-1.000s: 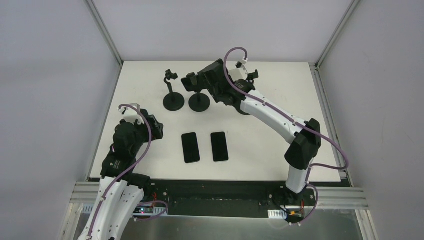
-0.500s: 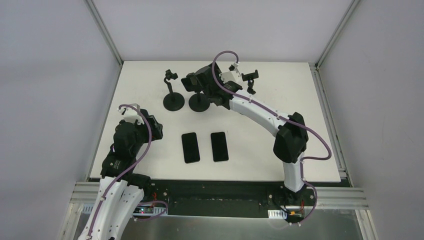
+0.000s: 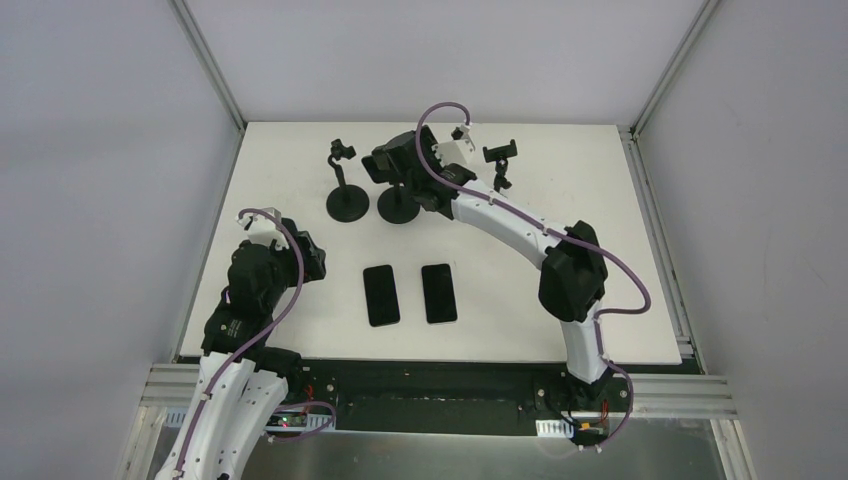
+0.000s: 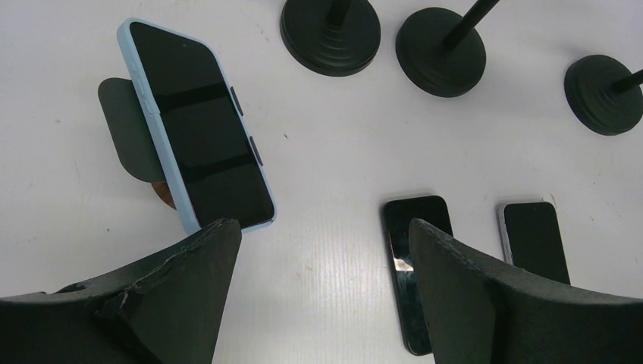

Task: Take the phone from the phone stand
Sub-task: Pick up the phone stand with the phone at the center of the board.

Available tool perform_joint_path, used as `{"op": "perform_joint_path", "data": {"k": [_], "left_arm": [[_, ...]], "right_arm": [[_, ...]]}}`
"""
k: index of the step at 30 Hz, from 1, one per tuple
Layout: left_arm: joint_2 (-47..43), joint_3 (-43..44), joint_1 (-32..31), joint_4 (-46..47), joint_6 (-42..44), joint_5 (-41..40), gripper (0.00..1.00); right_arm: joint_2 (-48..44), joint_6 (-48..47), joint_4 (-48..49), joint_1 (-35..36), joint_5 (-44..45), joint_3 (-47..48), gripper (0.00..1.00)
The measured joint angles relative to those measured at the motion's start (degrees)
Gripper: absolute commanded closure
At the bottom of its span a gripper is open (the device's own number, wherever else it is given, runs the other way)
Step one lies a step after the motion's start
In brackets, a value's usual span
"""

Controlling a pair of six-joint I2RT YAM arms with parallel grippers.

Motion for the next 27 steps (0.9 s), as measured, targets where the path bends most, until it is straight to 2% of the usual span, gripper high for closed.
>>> {"op": "perform_joint_path", "data": {"k": [7, 14, 23, 27], "left_arm": [[0.3, 0.0, 0.0, 0.0, 0.0, 0.0, 0.16], [0.7, 0.0, 0.0, 0.0, 0.0, 0.3, 0.14], [0.6, 0.7, 0.0, 0.1, 0.0, 3.6, 0.13], [0.6, 0.7, 0.0, 1.6, -0.7, 8.1, 0.16]], "right_arm": [[-4.4, -4.6, 4.7, 0.1, 0.4, -6.8, 1.0], [-15.4, -13.6, 5.8, -0.2, -2.6, -18.2, 1.0], [-27.7, -22.0, 2.8, -3.2, -17.1, -26.4, 1.0], [-34.0, -24.9, 0.3, -4.4, -23.7, -29.3, 1.0]]}}
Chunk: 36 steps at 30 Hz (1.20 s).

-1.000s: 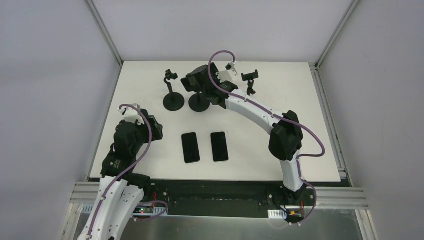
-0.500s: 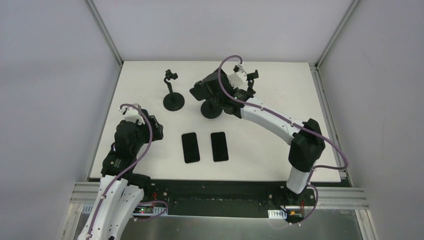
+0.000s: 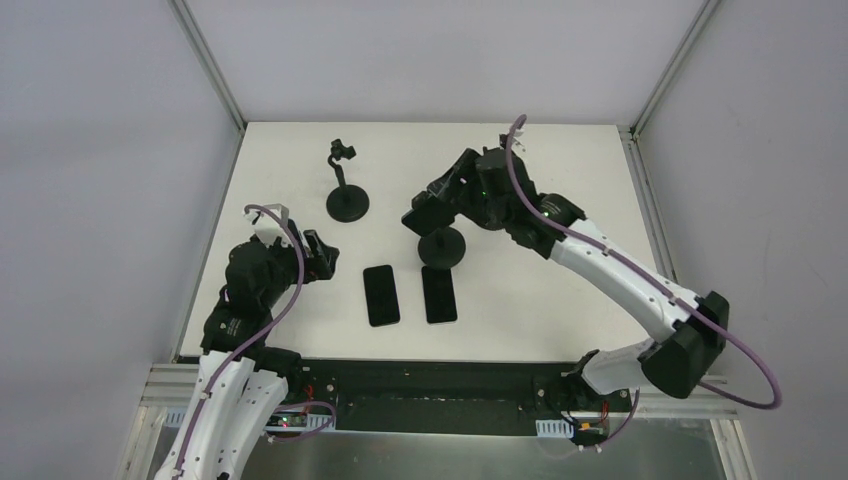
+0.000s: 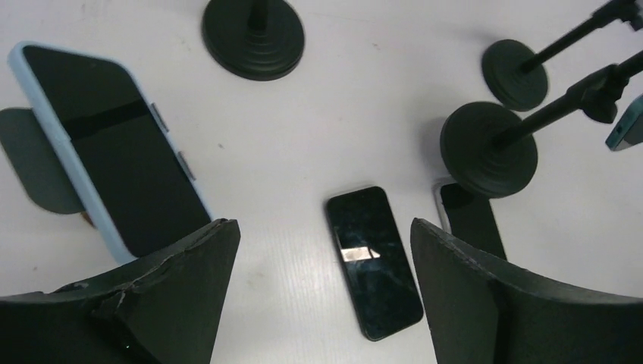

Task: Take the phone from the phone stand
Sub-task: Pick up the phone stand with the phone at the center of the board.

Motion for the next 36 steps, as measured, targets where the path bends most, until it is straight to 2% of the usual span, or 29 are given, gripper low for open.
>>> {"op": "perform_joint_path", "data": {"k": [5, 8, 11, 16, 22, 29, 36], "left_arm": [[0.4, -1.1, -0.6, 7.7, -3.1, 9.7, 0.16], [2.0, -1.3, -3.5, 12.9, -3.7, 16.5, 0.14], [5.2, 0.1, -9.8, 15.7, -1.5, 22.1, 0.17], [14.5, 6.5, -22.4, 19.0, 4.3, 31.1, 0.26], [22.8, 9.9, -30.4, 20.8, 12.7, 40.4, 0.28], [26.9, 12.9, -33.8, 20.9, 18.1, 46.0, 0.27], [28.7, 15.0, -39.8, 21.3, 19.3, 44.5, 0.23]], "right_arm": [[-10.7, -2.9, -2.3, -2.1, -7.0, -7.2, 1.0], [-17.4, -5.3, -4.0, -4.9, -12.8, -12.1, 1.0], [-23.1, -8.8, -6.5, -9.0, -20.8, -15.8, 1.0], [-26.8, -15.1, -9.4, -12.5, -33.6, -16.7, 1.0], [-29.9, -23.4, -9.9, -13.2, -51.1, -16.8, 1.0], [-31.3, -31.0, -10.0, -13.1, -68.4, -16.9, 1.0], [-31.3, -33.3, -9.6, -13.2, -73.7, -16.9, 1.0]]}}
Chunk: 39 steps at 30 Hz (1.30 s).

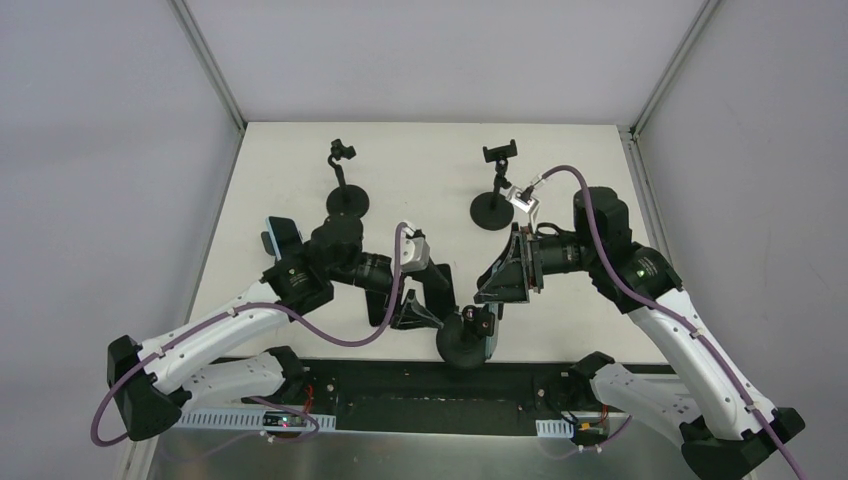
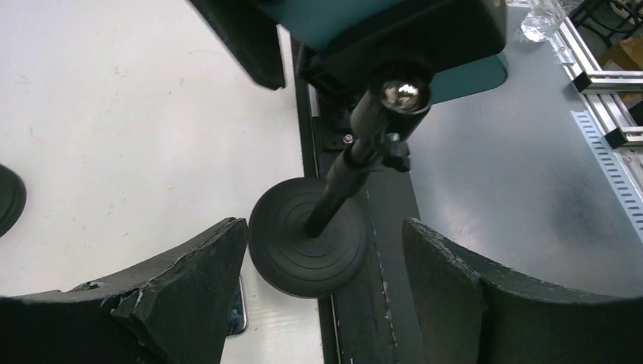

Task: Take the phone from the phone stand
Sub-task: Pick up the phone stand with the phone at the center of the board.

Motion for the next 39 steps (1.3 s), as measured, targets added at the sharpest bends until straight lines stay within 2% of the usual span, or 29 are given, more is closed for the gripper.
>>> {"op": "perform_joint_path", "data": {"k": [3, 11, 18, 28, 30, 35, 37, 39], "left_arm": [[0.8, 0.6, -2.7, 0.5, 0.2, -1.3, 0.2], [2.1, 1.7, -7.1, 1.7, 1.1, -6.0, 0.19], [4.6, 4.0, -8.6, 3.9, 1.1, -9.0, 0.24], [7.2, 5.3, -9.7, 5.2, 1.1, -9.2, 0.29], [7.4, 5.3, -9.7, 5.2, 1.1, -9.2, 0.35], [8.0, 5.6, -10.3, 5.5, 1.1, -9.0, 0.59], [8.0, 5.6, -10.4, 5.3, 1.1, -8.6, 0.76], [8.0, 5.6, -10.4, 5.4, 1.6, -7.9, 1.0]], "right_arm": [[0.1, -0.2, 0.6, 0.0, 0.3, 0.0, 1.0], [0.5, 0.3, 2.8, 0.0, 1.0, -1.0, 1.0], [0.8, 1.2, 3.3, 0.0, 2.6, -2.3, 1.0], [0.8, 3.0, 4.5, -0.2, 3.6, -3.3, 1.0], [0.8, 3.4, 4.9, -0.2, 3.8, -3.8, 1.0], [0.8, 4.8, 6.5, -0.2, 3.8, -4.3, 1.0], [0.8, 5.4, 7.4, -0.2, 3.8, -4.7, 1.0], [0.8, 6.0, 8.0, -0.3, 3.9, -5.0, 1.0]]}}
